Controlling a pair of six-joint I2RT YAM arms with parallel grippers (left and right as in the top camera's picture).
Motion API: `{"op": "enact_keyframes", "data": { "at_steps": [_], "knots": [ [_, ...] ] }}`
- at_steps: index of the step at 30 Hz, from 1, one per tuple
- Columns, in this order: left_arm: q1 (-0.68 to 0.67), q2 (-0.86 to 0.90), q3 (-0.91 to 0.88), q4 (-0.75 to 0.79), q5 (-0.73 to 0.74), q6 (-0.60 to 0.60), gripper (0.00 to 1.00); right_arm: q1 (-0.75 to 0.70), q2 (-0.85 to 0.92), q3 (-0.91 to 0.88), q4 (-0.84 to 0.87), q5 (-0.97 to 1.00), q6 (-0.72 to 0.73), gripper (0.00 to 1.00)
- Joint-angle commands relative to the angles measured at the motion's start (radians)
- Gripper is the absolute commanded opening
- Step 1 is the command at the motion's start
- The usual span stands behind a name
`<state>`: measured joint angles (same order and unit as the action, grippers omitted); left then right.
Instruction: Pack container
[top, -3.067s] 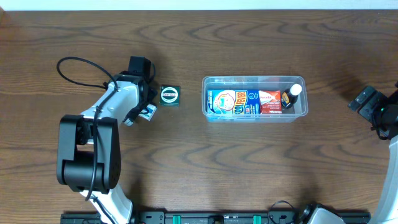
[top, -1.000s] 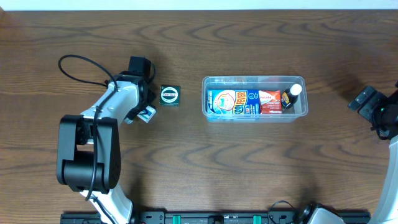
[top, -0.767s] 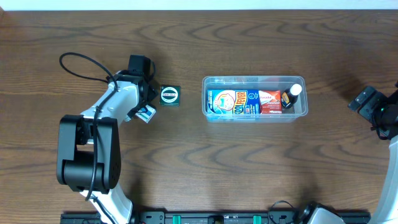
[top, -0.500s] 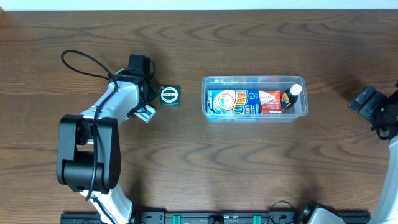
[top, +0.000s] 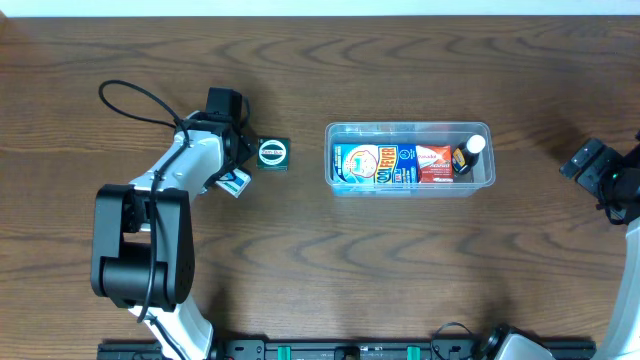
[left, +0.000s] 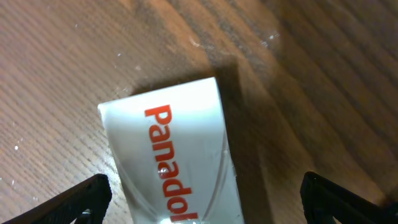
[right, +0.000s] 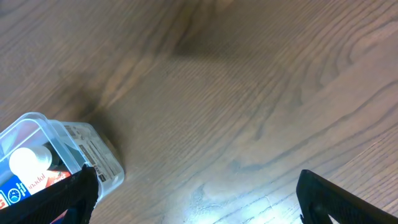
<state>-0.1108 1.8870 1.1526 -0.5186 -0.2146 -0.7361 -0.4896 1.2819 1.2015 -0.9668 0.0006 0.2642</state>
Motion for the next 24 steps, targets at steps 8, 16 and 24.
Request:
{"op": "enact_keyframes", "data": {
  "at_steps": [8,16,24],
  "knots": [
    [0.023,-0.025,0.014,0.073,0.251,0.288,0.85,-0.008,0.001,0.014,0.002,0.01,0.016,0.99],
    [0.023,-0.168,0.015,0.084,0.248,0.425,0.95,-0.008,0.001,0.014,0.002,0.01,0.016,0.99],
    [-0.013,-0.27,0.015,0.07,0.267,0.485,0.96,-0.008,0.001,0.014,0.002,0.01,0.016,0.99]
  ]
}}
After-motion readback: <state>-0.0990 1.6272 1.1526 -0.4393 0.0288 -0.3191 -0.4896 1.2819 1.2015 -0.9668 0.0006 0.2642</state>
